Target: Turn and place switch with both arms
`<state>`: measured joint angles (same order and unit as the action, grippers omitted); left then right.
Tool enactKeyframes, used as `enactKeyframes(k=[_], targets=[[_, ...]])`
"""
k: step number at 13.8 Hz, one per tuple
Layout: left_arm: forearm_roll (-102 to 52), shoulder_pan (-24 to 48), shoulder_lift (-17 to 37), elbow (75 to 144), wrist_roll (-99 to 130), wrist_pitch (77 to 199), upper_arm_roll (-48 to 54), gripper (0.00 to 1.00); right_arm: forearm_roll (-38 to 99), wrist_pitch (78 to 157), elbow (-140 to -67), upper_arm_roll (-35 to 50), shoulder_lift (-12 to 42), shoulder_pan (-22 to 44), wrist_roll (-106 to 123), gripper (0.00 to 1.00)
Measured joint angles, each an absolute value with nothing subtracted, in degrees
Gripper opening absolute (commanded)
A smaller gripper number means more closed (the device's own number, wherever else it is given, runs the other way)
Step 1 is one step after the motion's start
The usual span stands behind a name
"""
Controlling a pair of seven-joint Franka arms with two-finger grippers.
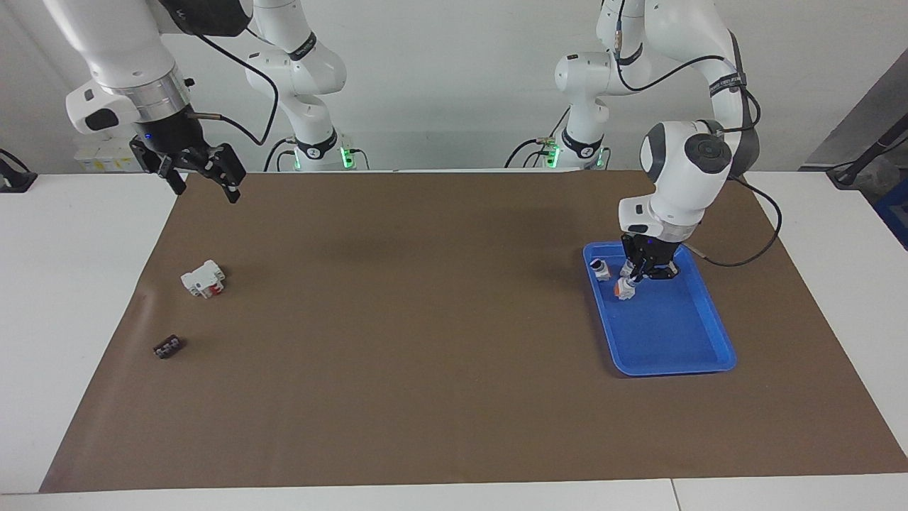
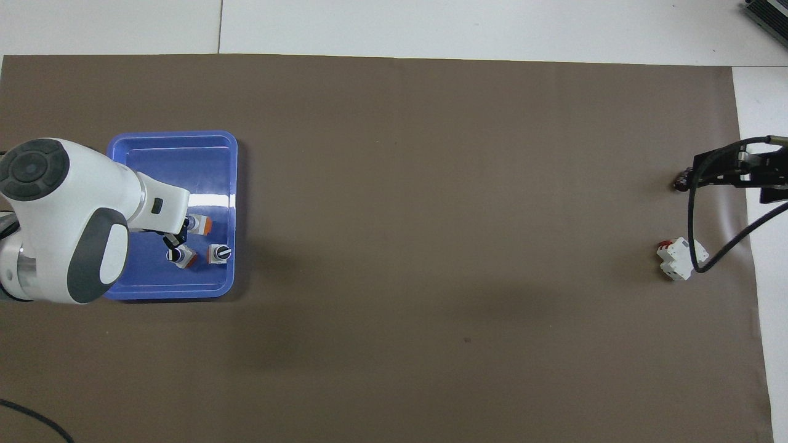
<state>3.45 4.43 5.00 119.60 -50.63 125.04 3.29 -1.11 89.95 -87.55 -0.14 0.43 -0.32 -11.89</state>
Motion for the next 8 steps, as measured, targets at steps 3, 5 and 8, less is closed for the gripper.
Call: enactKeyframes(k=[3,5,8], targets=[[3.5,4.8,4.9,120.0,-50.7,125.2,3.4,1.0,-1.2,89.8,-87.7,-0.2,0.4,-0.3,-11.9,0.99],[3.5,5.5,3.7,119.7,-49.1,125.4,3.4,1.0,-1.2,89.7,-88.2,-0.3,0.4,-0.3,-11.9,0.99],[3.5,5.7,0.5,119.7,-39.4,123.3,3.4,1.0,-1.2,87.9,-89.0,-0.5,0.5,-0.4,-11.9,0.99]])
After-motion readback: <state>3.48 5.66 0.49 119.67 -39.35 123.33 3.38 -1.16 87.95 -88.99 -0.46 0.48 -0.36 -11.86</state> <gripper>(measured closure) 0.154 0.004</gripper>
